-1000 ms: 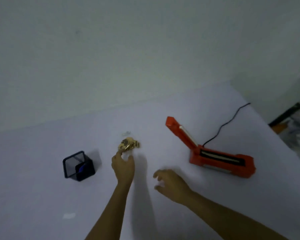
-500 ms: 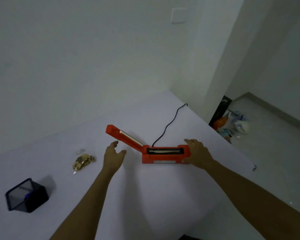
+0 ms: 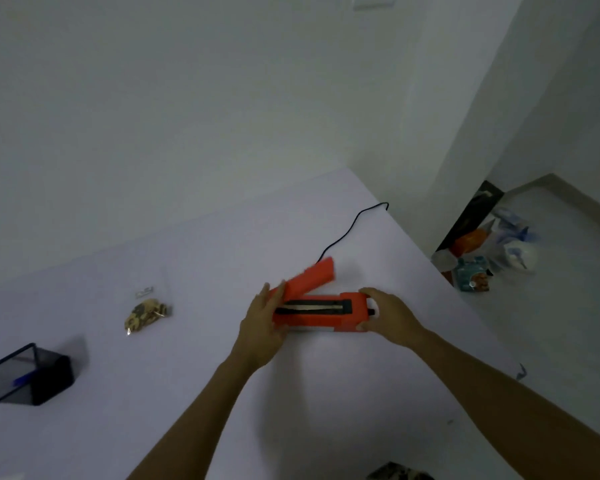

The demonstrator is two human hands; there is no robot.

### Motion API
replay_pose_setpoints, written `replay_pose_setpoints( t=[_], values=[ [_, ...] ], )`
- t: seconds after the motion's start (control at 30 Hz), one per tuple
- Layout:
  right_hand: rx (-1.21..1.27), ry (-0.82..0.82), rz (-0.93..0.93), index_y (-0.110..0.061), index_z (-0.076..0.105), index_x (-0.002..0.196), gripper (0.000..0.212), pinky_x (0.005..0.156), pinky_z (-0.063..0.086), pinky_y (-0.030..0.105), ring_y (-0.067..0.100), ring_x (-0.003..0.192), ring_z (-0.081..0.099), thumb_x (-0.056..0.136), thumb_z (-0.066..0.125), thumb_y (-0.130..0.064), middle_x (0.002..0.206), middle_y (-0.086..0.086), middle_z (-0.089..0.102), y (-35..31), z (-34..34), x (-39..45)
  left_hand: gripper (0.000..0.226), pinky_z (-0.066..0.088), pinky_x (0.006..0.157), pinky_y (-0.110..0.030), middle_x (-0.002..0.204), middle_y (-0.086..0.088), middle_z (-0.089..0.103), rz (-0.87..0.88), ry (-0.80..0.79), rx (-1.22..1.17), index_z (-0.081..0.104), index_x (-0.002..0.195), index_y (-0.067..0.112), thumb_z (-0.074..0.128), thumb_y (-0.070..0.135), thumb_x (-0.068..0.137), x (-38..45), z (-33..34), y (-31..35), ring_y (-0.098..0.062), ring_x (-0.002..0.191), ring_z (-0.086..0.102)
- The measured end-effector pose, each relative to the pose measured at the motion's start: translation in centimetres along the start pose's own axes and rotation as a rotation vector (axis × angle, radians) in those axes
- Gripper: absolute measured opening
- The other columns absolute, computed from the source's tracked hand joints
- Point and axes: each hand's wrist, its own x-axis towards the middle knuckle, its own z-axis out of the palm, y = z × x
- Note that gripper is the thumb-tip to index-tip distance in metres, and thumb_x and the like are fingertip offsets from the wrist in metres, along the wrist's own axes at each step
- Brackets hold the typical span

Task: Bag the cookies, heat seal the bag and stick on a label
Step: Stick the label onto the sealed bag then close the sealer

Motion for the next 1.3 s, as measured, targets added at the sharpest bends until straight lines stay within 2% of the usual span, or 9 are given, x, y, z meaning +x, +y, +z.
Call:
replay_pose_setpoints(
  t=[0.1, 0.17, 0.27, 0.43, 0.6, 0.8, 1.0, 1.2, 1.3],
  values=[
    [0.069, -0.039, -0.009, -0.016, 0.045, 0.136, 0.08, 0.079, 0.04, 0.012, 0.008, 0.109, 0.05, 0.067, 0.086, -0.013, 0.121, -0.004, 0.057, 0.2, -0.6, 0.7, 0.088, 0.017, 0.119, -0.051, 0.162, -0.003, -0.006, -0.034, -0.119, 0.226, -0.006, 0.152, 0.024, 0.056, 0.023, 0.089, 0.5, 2.7, 0.6, -0.028, 0.15, -0.004],
    [0.098, -0.041, -0.017, -0.017, 0.044, 0.136, 0.08, 0.08, 0.041, 0.013, 0.007, 0.11, 0.05, 0.068, 0.086, -0.014, 0.121, -0.006, 0.056, 0.5, -0.7, 1.1, 0.091, 0.007, 0.12, -0.05, 0.161, 0.0, -0.016, -0.06, -0.117, 0.277, -0.013, 0.151, 0.024, 0.054, 0.024, 0.09, 0.5, 3.6, 1.0, -0.026, 0.149, -0.015],
    [0.131, -0.045, -0.015, -0.018, 0.046, 0.134, 0.078, 0.078, 0.042, 0.011, 0.007, 0.109, 0.053, 0.067, 0.086, -0.017, 0.122, -0.005, 0.058, 0.9, -0.8, 2.1, 0.092, 0.004, 0.122, -0.051, 0.16, 0.002, -0.02, -0.084, -0.099, 0.316, -0.017, 0.15, 0.027, 0.054, 0.023, 0.091, 0.7, 3.9, 0.8, -0.024, 0.147, -0.02],
    [0.122, -0.07, -0.064, -0.018, 0.048, 0.133, 0.076, 0.087, 0.044, 0.022, 0.012, 0.112, 0.057, 0.067, 0.086, -0.022, 0.127, 0.002, 0.062, -0.1, -1.0, 6.1, 0.089, 0.003, 0.121, -0.051, 0.16, 0.004, -0.019, -0.144, -0.069, 0.303, -0.015, 0.15, 0.028, 0.053, 0.022, 0.092, 2.2, 2.7, 0.1, -0.022, 0.149, -0.016],
    [0.135, -0.073, -0.114, -0.018, 0.049, 0.133, 0.075, 0.091, 0.044, 0.027, 0.019, 0.114, 0.058, 0.067, 0.086, -0.023, 0.126, 0.002, 0.063, -2.2, -0.6, 11.4, 0.086, 0.007, 0.12, -0.054, 0.162, 0.002, -0.013, -0.238, -0.022, 0.274, -0.009, 0.152, 0.028, 0.053, 0.02, 0.092, 5.9, 0.0, -0.8, -0.023, 0.15, -0.008],
    [0.167, -0.078, -0.166, -0.015, 0.05, 0.133, 0.073, 0.091, 0.043, 0.026, 0.014, 0.108, 0.057, 0.07, 0.084, -0.02, 0.125, 0.004, 0.063, -5.4, 0.9, 16.6, 0.086, 0.012, 0.117, -0.058, 0.162, -0.002, -0.009, -0.316, 0.012, 0.317, -0.004, 0.153, 0.029, 0.056, 0.022, 0.091, 9.8, -3.6, -3.5, -0.028, 0.15, -0.004],
    [0.139, -0.128, -0.177, -0.02, 0.049, 0.133, 0.077, 0.098, 0.049, 0.038, 0.02, 0.113, 0.06, 0.066, 0.086, -0.021, 0.126, 0.005, 0.063, -7.6, 1.7, 21.0, 0.09, 0.034, 0.11, -0.057, 0.162, -0.014, -0.002, -0.347, 0.039, 0.325, -0.002, 0.152, 0.029, 0.061, 0.02, 0.088, 11.6, -6.1, -5.8, -0.038, 0.147, 0.012],
    [0.11, -0.133, -0.171, -0.019, 0.048, 0.135, 0.08, 0.099, 0.048, 0.041, 0.023, 0.115, 0.059, 0.065, 0.087, -0.02, 0.127, 0.007, 0.062, -8.1, 1.5, 22.3, 0.09, 0.034, 0.111, -0.055, 0.161, -0.015, 0.0, -0.361, 0.02, 0.343, -0.006, 0.152, 0.027, 0.059, 0.021, 0.09, 12.4, -6.5, -5.8, -0.038, 0.147, 0.014],
    [0.087, -0.131, -0.148, -0.018, 0.046, 0.136, 0.078, 0.099, 0.045, 0.037, 0.026, 0.118, 0.057, 0.068, 0.085, -0.021, 0.129, 0.009, 0.061, -8.3, 1.5, 21.8, 0.092, 0.035, 0.11, -0.055, 0.161, -0.014, -0.001, -0.364, 0.017, 0.342, -0.007, 0.152, 0.027, 0.06, 0.023, 0.09, 12.3, -6.3, -5.6, -0.038, 0.147, 0.014]
  ],
)
